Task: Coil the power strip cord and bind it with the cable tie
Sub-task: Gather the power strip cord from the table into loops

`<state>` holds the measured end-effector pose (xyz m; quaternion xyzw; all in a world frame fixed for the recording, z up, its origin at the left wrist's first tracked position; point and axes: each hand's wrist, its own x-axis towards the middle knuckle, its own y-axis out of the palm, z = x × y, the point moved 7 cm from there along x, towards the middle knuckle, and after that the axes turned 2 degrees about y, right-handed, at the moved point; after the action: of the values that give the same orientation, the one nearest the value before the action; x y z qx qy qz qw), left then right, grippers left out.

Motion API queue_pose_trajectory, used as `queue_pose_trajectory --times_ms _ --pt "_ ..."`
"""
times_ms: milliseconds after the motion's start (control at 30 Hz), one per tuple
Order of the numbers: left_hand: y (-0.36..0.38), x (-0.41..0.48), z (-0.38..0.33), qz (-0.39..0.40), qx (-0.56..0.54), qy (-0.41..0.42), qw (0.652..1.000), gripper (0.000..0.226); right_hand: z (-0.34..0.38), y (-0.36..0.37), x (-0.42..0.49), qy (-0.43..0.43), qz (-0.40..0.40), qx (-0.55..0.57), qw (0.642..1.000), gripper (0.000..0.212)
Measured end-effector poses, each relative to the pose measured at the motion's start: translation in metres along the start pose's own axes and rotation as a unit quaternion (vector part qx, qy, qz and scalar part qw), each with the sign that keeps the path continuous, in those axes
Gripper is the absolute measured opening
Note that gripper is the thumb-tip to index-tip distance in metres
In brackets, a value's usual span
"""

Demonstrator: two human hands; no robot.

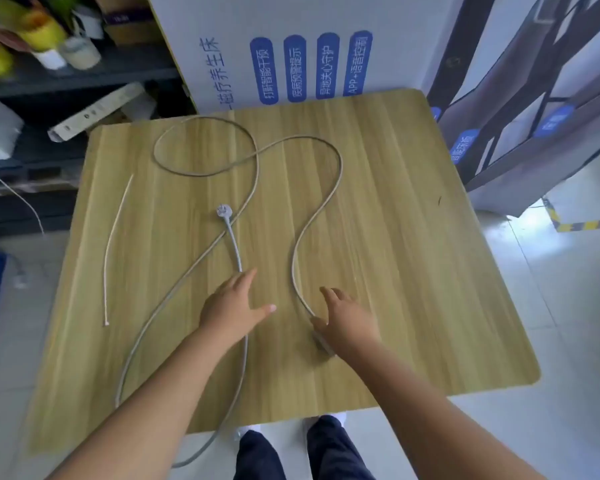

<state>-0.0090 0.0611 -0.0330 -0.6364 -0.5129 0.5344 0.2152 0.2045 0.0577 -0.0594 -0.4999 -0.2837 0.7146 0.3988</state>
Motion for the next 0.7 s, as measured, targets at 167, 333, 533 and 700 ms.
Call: queue_pose_trajectory --times_ms 167,333,533,700 --pt "0.026 0.042 -0.021 0.047 -0.006 0.043 0.998 0.066 0.015 0.03 0.018 0.022 0.065 -0.017 0.998 0.049" --pt "0.04 0.1 -0.033 0.059 -0.077 -0.007 0.995 0.075 0.009 0.053 0.01 0.018 0.098 -0.014 0.995 0.042" --pt "0.05 0.145 -0.076 0.017 -0.006 -0.003 1.0 0.061 -0.003 0.07 0.005 0.013 0.125 -0.029 0.992 0.038" --pt "0.05 0.153 -0.081 0.003 0.036 0.022 0.999 0.051 -0.019 0.056 0.007 0.017 0.115 -0.038 0.993 0.025"
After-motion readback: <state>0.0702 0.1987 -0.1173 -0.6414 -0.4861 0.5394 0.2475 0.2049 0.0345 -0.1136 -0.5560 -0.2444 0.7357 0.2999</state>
